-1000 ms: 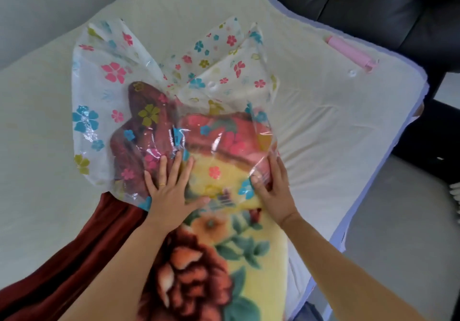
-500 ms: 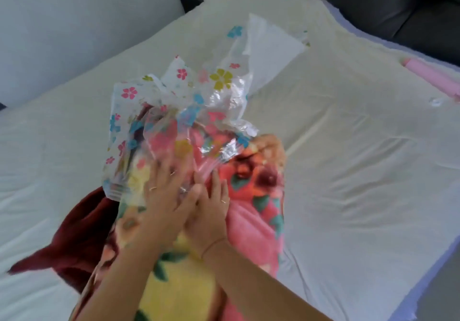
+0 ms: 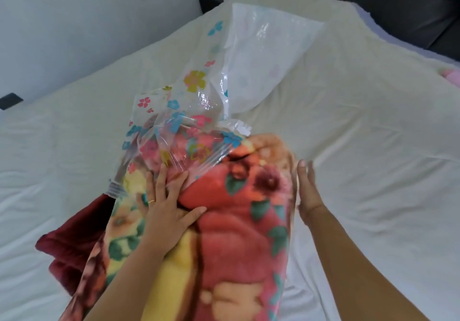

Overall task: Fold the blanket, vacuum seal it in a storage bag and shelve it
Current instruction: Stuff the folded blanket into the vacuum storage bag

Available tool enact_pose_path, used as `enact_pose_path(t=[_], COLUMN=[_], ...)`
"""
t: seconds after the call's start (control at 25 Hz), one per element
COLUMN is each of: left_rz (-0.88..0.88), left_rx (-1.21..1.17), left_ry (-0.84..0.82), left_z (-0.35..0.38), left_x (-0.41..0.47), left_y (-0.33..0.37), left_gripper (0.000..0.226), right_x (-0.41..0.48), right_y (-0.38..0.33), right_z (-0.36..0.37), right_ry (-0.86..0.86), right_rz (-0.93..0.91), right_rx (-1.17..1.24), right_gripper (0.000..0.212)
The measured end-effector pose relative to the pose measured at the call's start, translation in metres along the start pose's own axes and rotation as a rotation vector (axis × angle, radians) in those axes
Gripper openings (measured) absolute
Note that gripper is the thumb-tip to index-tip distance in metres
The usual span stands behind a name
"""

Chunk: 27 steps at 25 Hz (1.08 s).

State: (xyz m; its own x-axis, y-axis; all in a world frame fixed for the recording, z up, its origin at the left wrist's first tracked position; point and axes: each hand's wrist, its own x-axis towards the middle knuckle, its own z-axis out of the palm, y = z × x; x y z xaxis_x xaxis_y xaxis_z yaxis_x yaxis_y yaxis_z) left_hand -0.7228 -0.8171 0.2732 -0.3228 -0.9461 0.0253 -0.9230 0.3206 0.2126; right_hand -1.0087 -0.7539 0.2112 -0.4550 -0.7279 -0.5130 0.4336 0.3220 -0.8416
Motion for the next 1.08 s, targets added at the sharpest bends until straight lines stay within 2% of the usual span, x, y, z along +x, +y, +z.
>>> enact_pose_path(t=[0.04, 0.12, 0.2, 0.28, 0.32, 0.36, 0.4, 0.44, 0.52, 0.6, 0.68, 0.72, 0.8, 0.84, 0.88, 0.96, 1.08], left_rz=[-0.008, -0.052, -0.026, -0.021, -0.058, -0.089, -0.116, -0.158, -0.277, -0.364, -0.377, -0.351, -0.28, -0.271, -0.277, -0.275, -0.247], left_rx=[-0.008, -0.007, -0.027, -0.272, -0.426, -0.523, -0.499, -0.387, -0.117, 0.122, 0.281, 0.312, 0.338, 0.341, 0.338, 0.313, 0.217], left_ry=[0.02, 0.094, 0.193, 0.191, 0.158, 0.116, 0.066, -0.005, -0.09, 0.024, 0.216, 0.275, 0.376, 0.401, 0.411, 0.427, 0.437], left_z=[-0.004, -0.021, -0.049, -0.086, -0.102, -0.117, -0.129, -0.138, -0.152, -0.151, -0.139, -0.13, -0.115, -0.111, -0.109, -0.104, -0.099], left_x=[0.001, 0.004, 0.009, 0.018, 0.022, 0.027, 0.034, 0.043, 0.056, 0.061, 0.056, 0.051, 0.041, 0.04, 0.04, 0.046, 0.055], left_y=[-0.001, -0.002, -0.002, 0.006, 0.013, 0.019, 0.023, 0.025, 0.022, 0.008, -0.016, -0.03, -0.056, -0.065, -0.07, -0.075, -0.078], left_gripper=[0.09, 0.084, 0.08, 0.083, 0.083, 0.084, 0.089, 0.098, 0.104, 0.089, 0.068, 0.058, 0.044, 0.042, 0.043, 0.048, 0.055], right_x=[0.009, -0.001, -0.03, -0.061, -0.076, -0.088, -0.097, -0.105, -0.12, -0.128, -0.122, -0.109, -0.064, -0.041, -0.024, 0.012, 0.05], right_y=[0.005, 0.004, -0.006, -0.01, -0.012, -0.012, -0.013, -0.015, -0.016, -0.014, -0.012, -0.012, -0.017, -0.022, -0.028, -0.023, -0.008], right_z=[0.004, 0.027, 0.062, 0.101, 0.119, 0.138, 0.155, 0.17, 0.194, 0.212, 0.219, 0.215, 0.202, 0.192, 0.183, 0.174, 0.188], right_ry=[-0.156, -0.286, -0.282, -0.276, -0.288, -0.32, -0.344, -0.36, -0.434, -0.579, -0.695, -0.614, -0.252, -0.07, 0.012, -0.037, -0.251], right_rz=[0.015, -0.052, -0.201, -0.373, -0.461, -0.512, -0.521, -0.506, -0.522, -0.562, -0.562, -0.582, -0.627, -0.587, -0.443, -0.166, -0.107], right_rx=[0.105, 0.052, -0.074, -0.184, -0.271, -0.394, -0.54, -0.689, -0.878, -0.765, -0.426, -0.327, -0.259, -0.276, -0.305, -0.296, -0.186], right_gripper=[0.098, 0.081, 0.063, 0.047, 0.056, 0.074, 0.087, 0.088, 0.078, 0.064, 0.047, 0.037, 0.024, 0.026, 0.042, 0.07, 0.092])
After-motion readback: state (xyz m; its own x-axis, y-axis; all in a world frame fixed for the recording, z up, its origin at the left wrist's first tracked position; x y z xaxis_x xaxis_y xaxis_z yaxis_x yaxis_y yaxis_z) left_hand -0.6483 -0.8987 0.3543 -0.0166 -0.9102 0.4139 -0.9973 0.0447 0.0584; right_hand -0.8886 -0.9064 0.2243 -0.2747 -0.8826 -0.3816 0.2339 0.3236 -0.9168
